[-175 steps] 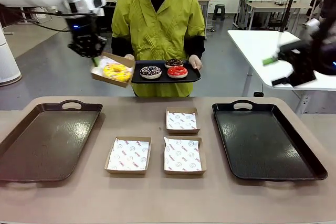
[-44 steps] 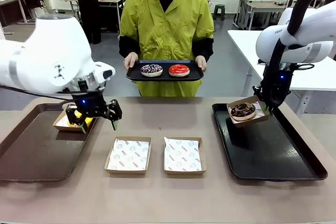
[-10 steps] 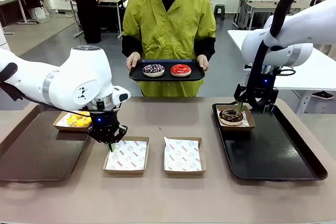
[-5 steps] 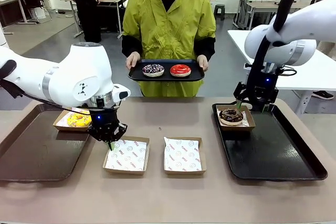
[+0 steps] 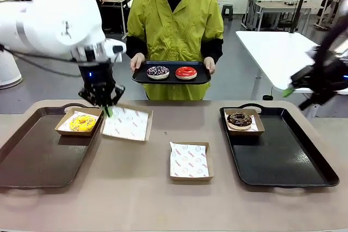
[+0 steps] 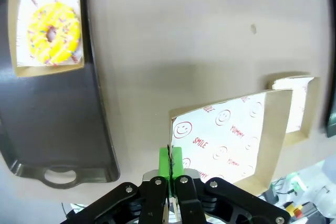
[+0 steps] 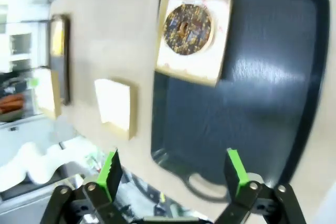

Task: Individually package the donuts and arrange them on the tray.
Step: Place the picked Paper togo box on the Handle tray while simultaneously picking up another Paper togo box from the table with the other hand.

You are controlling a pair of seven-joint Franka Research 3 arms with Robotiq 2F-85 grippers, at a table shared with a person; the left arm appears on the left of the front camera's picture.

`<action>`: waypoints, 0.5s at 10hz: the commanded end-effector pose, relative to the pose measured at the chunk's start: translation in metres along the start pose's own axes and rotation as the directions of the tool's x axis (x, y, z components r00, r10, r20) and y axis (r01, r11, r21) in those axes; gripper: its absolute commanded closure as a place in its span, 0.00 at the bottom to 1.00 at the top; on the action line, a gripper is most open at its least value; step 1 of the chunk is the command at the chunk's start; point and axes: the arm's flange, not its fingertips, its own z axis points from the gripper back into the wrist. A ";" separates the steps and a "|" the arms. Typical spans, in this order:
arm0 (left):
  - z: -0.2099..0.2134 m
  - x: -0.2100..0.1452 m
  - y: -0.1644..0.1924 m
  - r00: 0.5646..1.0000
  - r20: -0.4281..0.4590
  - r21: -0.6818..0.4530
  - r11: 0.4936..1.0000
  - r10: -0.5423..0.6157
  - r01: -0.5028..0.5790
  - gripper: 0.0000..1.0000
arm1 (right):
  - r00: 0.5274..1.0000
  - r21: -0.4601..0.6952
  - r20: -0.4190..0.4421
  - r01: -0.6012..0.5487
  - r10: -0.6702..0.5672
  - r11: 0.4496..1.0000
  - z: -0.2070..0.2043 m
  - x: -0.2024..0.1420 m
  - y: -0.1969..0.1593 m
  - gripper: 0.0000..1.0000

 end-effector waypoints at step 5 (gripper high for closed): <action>0.033 0.088 -0.013 1.000 -0.005 -0.037 0.999 0.023 -0.023 1.00 | 0.951 0.469 0.262 0.025 -0.166 0.883 0.055 -0.115 -0.069 0.00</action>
